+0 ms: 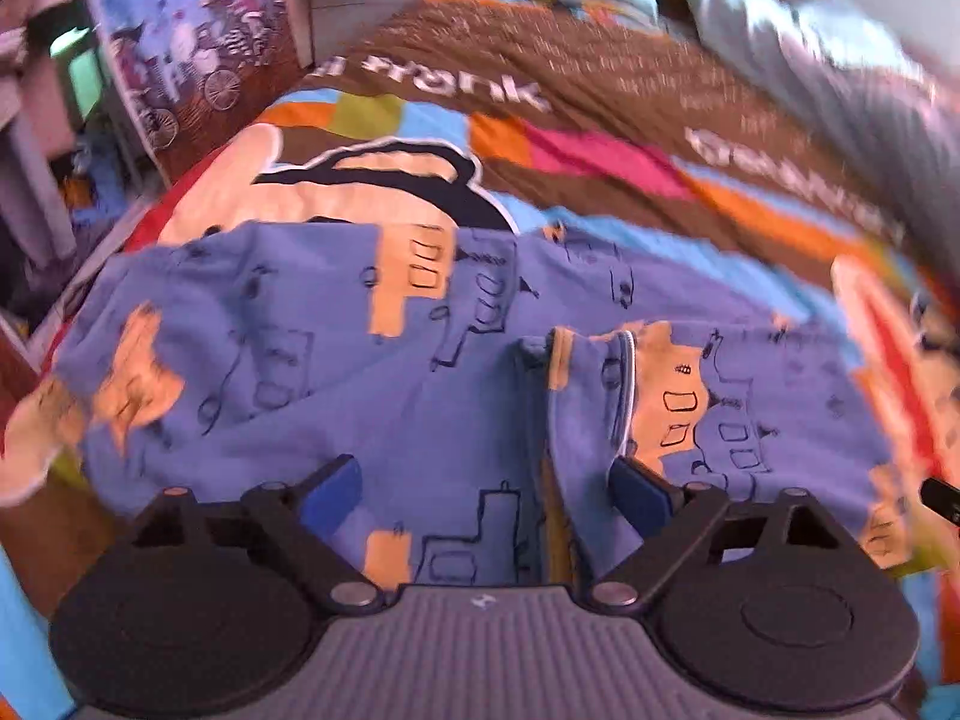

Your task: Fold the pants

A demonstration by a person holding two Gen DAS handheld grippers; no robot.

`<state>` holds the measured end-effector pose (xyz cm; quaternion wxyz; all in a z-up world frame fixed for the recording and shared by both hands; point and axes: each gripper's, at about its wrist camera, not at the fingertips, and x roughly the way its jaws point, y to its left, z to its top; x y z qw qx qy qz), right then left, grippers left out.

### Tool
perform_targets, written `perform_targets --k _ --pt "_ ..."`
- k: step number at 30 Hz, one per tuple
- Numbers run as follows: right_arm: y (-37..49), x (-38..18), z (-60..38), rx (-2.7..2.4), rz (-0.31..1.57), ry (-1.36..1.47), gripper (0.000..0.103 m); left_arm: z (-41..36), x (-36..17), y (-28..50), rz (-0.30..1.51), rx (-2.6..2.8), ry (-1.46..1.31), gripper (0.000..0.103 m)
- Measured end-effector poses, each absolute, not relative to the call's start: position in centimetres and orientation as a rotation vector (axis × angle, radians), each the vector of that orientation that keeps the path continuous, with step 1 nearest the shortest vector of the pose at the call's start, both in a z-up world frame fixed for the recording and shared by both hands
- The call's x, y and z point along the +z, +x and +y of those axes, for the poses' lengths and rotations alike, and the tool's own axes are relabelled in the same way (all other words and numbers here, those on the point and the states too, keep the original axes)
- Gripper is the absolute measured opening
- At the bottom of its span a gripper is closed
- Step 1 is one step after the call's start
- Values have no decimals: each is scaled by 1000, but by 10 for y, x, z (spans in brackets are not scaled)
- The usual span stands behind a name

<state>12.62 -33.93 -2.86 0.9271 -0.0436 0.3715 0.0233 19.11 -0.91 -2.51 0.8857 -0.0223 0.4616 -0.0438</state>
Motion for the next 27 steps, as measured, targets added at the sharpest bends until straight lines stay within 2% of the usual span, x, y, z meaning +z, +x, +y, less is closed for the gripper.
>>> perform_targets --k 5,9,12,14,18,20,27 --pt "151 -5 -295 139 639 -268 90 -1 -24 191 881 -113 -101 97" --pt "199 -26 -257 177 684 -360 90 -7 -38 202 899 -70 8 98" --pt "226 -59 -254 24 695 -481 89 -10 -42 197 883 -79 25 100" --pt "226 -61 -265 -32 672 -441 93 -10 -43 197 876 -87 32 100" --pt "205 -36 -268 -83 631 -390 94 0 -40 192 868 -111 -14 101" --pt "188 -21 -262 -45 592 -369 102 5 -34 185 869 -114 -35 101" --pt "159 -11 -215 133 635 -277 102 56 -1 128 800 -116 -11 102"
